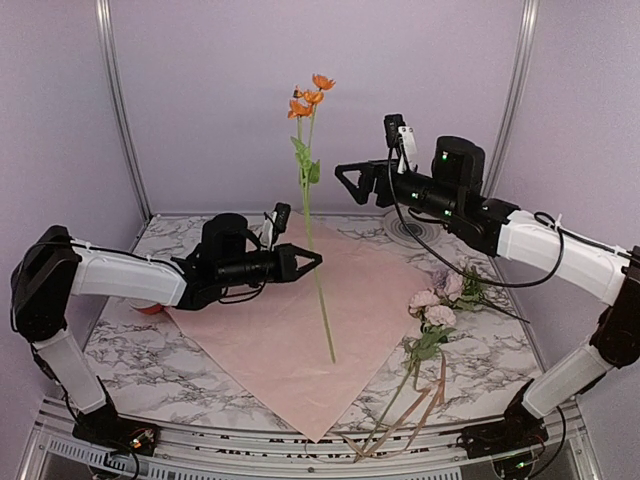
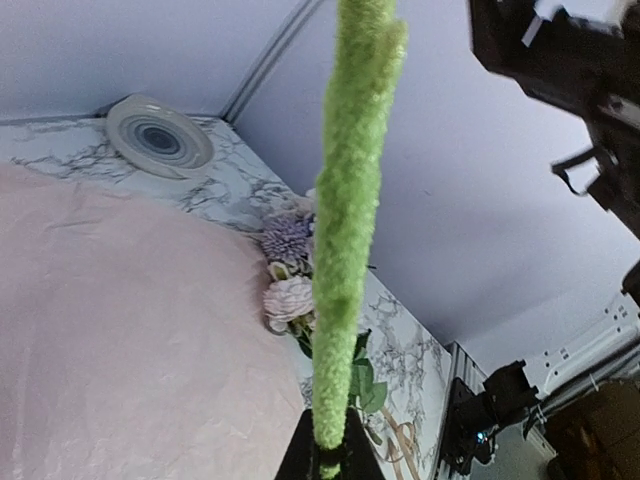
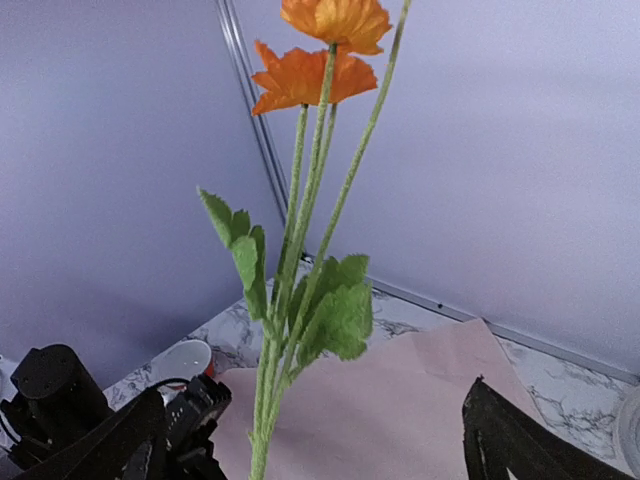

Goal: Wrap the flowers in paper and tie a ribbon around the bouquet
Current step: Pass from the right arm to the left, then place the fake flower on the flattened wrapping paper.

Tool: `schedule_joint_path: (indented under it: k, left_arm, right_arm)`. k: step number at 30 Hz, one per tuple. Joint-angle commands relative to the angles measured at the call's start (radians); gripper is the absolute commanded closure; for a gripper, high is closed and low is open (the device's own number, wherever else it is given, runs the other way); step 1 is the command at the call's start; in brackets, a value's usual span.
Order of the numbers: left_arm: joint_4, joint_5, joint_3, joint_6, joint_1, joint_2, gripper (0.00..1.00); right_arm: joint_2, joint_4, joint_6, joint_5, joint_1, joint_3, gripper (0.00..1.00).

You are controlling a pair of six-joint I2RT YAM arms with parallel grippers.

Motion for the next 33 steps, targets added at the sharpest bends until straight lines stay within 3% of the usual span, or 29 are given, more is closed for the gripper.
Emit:
schedule_joint_path:
  k: [1,3,9,15,22,26,33]
  left_arm:
    - [-0.323,-0.047,0.075,-0.192,0.091,0.012,1.0]
    - [-0.396,-0.053,0.088,-0.211,0.12,0.04,1.0]
    - [-0.41,-0.007,0.094,-0.238,0.204,0.115,1.0]
    - [-0.576,0.045,0.245,-0.186,0.249,0.256,1.0]
    - [-0.61,0.019,0.282,-0.162,0.259,0.318,1.0]
    - [-0.684,0.002,0.337,-0.118,0.261,0.373,0.93]
    - [-0.688,-0.021,0.342,-0.111,0.261,0.413,0.92]
  right_arm:
    - [-0.019,-0.245,-0.058,0.303,-0.021,0.072,0.0]
    - [-0.011,-0.306,-0.057,0.344,-0.039,0.075,0.0]
    - [0.006,-0.408,-0.05,0.35,-0.074,0.051,0.0]
    - [0.026,-0.458,-0.046,0.357,-0.079,0.041,0.0]
    - [0.024,-0.466,-0.042,0.379,-0.079,0.018,0.0]
    - [0.024,-0.481,-0.048,0.391,-0.085,0.017,0.0]
    - [0.04,-0.621,-0.021,0.416,-0.172,0.011,0.01]
